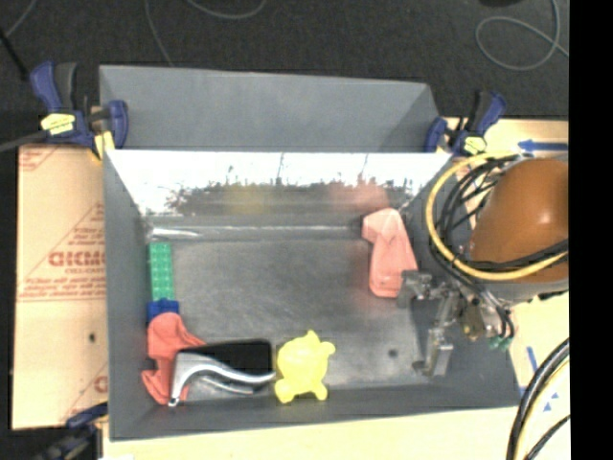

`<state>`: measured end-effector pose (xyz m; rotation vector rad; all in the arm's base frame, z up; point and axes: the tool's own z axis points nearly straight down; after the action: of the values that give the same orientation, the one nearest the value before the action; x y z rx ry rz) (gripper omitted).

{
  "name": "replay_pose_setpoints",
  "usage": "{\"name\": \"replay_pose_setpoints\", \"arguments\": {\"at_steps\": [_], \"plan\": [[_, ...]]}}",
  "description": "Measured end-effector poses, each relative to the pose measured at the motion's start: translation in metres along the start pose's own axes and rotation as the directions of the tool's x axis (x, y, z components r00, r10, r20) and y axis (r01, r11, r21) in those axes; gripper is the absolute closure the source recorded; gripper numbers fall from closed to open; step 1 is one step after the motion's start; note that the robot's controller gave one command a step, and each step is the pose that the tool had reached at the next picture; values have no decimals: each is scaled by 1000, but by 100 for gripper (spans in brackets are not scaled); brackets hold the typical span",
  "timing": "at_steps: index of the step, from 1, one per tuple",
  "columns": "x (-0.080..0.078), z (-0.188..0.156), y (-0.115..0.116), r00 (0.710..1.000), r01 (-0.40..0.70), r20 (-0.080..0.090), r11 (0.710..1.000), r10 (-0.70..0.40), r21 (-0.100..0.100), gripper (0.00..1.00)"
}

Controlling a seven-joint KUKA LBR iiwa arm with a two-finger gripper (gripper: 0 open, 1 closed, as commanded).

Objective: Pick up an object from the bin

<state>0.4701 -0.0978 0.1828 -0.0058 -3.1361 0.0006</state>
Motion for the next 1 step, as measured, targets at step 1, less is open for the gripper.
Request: {"name": "replay_pose_setpoints", "arguments": {"at_steps": [1], "plan": [[-2, -4, 0, 1000, 3, 8, 1000, -3, 1, 0]]}}
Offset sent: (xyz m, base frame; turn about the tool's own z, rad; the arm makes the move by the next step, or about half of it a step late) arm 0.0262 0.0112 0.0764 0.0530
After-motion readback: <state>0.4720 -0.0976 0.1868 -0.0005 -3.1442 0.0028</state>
